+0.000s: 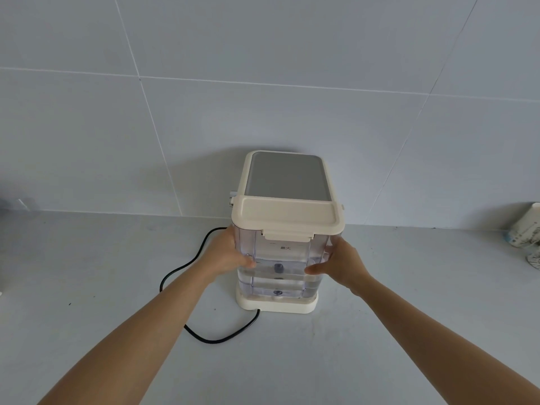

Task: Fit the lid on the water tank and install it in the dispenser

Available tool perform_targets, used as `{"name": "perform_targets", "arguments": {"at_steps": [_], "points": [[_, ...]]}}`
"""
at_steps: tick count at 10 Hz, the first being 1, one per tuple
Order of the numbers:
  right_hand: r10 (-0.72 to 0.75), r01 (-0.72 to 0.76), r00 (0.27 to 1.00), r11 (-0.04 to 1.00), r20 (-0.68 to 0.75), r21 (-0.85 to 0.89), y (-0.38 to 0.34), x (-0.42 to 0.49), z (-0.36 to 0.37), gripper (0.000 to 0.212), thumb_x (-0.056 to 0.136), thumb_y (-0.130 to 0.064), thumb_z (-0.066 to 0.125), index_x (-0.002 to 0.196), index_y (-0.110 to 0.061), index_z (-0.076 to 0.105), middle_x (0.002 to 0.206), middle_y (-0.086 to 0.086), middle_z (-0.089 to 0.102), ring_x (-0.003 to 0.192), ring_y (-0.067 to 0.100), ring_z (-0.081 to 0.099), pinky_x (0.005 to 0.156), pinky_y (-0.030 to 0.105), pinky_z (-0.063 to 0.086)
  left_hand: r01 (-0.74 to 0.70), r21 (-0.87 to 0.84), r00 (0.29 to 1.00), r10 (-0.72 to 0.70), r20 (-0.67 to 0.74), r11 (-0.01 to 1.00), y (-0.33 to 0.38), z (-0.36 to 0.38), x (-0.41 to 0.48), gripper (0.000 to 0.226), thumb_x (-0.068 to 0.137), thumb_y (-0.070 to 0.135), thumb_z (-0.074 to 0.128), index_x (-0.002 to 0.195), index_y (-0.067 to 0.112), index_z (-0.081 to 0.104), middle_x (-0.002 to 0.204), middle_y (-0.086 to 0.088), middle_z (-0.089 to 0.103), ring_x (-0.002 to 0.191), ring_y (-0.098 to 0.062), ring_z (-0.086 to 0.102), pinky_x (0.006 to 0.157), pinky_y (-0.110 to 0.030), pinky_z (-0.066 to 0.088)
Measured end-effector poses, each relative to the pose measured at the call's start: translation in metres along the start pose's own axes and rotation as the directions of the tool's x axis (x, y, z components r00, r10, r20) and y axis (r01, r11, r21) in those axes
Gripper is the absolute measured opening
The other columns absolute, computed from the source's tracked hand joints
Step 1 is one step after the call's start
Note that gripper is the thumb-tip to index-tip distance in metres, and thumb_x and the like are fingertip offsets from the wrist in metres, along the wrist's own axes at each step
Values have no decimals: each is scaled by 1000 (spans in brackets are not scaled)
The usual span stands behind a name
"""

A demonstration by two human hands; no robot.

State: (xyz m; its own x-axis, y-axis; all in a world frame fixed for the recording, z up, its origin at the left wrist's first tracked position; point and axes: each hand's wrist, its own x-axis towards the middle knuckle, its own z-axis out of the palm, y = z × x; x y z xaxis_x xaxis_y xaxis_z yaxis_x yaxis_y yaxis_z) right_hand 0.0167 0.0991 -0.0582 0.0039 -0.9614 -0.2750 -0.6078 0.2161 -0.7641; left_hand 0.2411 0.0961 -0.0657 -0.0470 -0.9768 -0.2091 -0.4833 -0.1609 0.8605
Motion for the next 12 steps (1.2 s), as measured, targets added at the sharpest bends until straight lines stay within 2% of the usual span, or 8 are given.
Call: {"name": "perform_targets", "arguments": {"at_steps": [1, 4, 7, 8, 9, 10, 11, 12], "points": [[7, -7, 1000, 1000, -1, 16, 2, 1, 2, 78, 58, -7, 83, 125, -12, 44, 124, 9, 59, 114, 29, 54, 92, 33, 45, -17, -6, 1000, 17, 12, 1000, -2, 1, 0, 44, 61, -6, 73, 93, 17, 52, 79, 9, 56, 88, -17, 55, 70, -22, 44], [10, -10, 1000, 999, -4, 41, 7, 3, 5, 79, 59, -6, 82, 127, -12, 42, 124, 10, 60, 113, 30, 55, 92, 35, 46, -51, 8, 999, 51, -2, 999, -6, 4, -1, 46, 63, -7, 73, 57, 28, 43, 74, 11, 55, 82, -16, 55, 69, -22, 42], [-16, 16, 1000, 998, 3, 59, 11, 2, 6, 80, 62, -7, 80, 130, -15, 39, 111, 5, 59, 102, 25, 54, 83, 30, 44, -52, -34, 999, 52, -15, 998, -3, 7, -4, 44, 64, -11, 71, 59, 26, 47, 75, 7, 57, 84, -17, 56, 71, -21, 44], [-25, 24, 1000, 999, 18, 39, 10, 0, 5, 81, 63, -8, 79, 131, -14, 36, 107, 4, 57, 100, 25, 53, 81, 30, 43, -35, -64, 999, 35, 3, 997, -4, 8, -5, 41, 63, -10, 71, 66, 25, 51, 80, 6, 60, 92, -20, 57, 73, -22, 45], [-56, 56, 998, 998, 33, 0, 8, -3, 2, 81, 66, -12, 78, 133, -11, 33, 108, 7, 57, 99, 26, 52, 79, 28, 41, -20, -83, 1000, 22, 18, 996, -10, 8, -6, 36, 65, -1, 74, 87, 20, 54, 102, -2, 64, 106, -22, 57, 91, -32, 45], [-67, 69, 996, 996, 57, -47, 9, -8, 0, 80, 70, -17, 75, 135, -9, 28, 124, 13, 56, 109, 30, 53, 80, 28, 40, 28, -72, 999, -27, 22, 997, -12, 9, -14, 63, 68, 10, 75, 123, 16, 47, 126, -4, 58, 121, -22, 51, 106, -42, 40], [-120, 122, 991, 992, 61, -43, 9, -15, -4, 82, 74, -19, 72, 138, -12, 22, 132, 13, 52, 113, 28, 51, 82, 26, 37, -3, -49, 999, 1, -40, 999, -9, 11, -24, 62, 76, 14, 69, 132, 17, 41, 135, -4, 52, 128, -21, 46, 107, -37, 37], [-223, 222, 974, 975, 41, 26, 6, -22, -12, 88, 72, -20, 74, 139, -17, 17, 136, 6, 47, 124, 29, 46, 88, 29, 39, -43, 42, 976, 51, -210, 998, 0, 7, -36, 60, 81, 24, 64, 135, 17, 38, 140, -3, 47, 132, -22, 41, 101, -33, 35]]}}
